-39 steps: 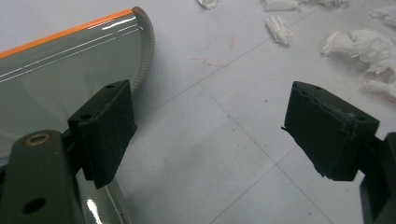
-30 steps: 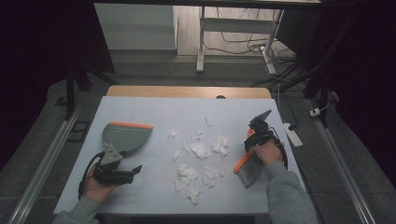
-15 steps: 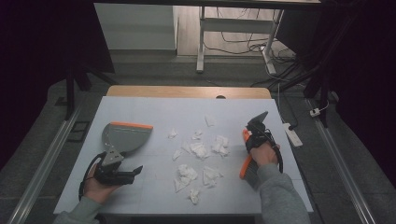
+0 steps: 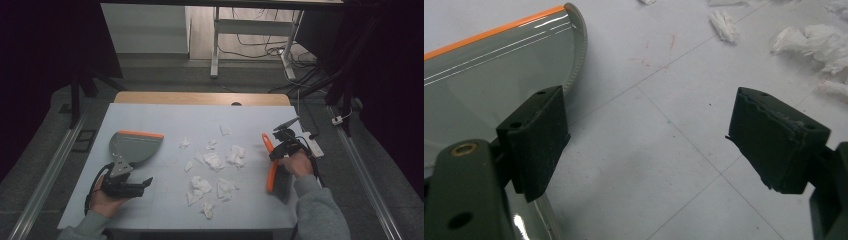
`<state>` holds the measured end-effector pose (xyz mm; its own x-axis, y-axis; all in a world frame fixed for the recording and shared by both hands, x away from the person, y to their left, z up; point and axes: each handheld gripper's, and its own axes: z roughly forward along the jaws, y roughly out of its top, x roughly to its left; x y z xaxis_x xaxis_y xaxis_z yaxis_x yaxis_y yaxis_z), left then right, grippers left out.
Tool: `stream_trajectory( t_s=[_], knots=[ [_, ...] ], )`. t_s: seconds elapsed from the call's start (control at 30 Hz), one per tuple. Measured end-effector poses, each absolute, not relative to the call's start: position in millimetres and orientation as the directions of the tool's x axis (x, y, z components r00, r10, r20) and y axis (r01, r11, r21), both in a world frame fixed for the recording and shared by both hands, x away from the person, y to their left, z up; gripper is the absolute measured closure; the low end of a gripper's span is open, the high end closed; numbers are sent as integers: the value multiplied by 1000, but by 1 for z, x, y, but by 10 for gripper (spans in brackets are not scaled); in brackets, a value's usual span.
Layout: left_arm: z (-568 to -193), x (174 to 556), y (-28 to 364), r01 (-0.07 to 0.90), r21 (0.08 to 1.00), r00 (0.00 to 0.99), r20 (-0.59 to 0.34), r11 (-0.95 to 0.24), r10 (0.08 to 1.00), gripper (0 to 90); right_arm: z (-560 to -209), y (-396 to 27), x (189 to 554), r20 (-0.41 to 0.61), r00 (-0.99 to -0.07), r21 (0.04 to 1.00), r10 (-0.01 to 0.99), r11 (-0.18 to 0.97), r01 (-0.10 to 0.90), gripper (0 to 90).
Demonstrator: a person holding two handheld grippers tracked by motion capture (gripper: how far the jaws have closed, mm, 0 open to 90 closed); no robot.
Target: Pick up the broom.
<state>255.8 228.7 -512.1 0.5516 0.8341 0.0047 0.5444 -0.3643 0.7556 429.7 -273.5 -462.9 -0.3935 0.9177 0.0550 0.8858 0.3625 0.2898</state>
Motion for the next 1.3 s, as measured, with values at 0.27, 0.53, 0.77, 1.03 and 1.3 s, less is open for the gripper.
stream_trajectory(
  t_s=[0.27,0.53,0.77,1.03,1.3],
  knots=[
    [-512,258,225,538,758,547,17,-367,837,169,-444,-288,419,186,-421,438,888,308,844,712],
    [-509,260,220,539,765,534,14,-353,845,176,-434,-307,408,310,-466,603,829,208,770,712],
    [-505,263,210,523,775,538,25,-356,843,184,-434,-314,403,376,-508,675,775,146,723,712],
    [-498,270,197,511,791,565,-13,-338,825,189,-433,-309,400,421,-550,724,722,97,683,712],
    [-484,279,181,475,809,583,6,-346,813,190,-428,-292,398,433,-590,760,681,76,645,711]
  ],
)
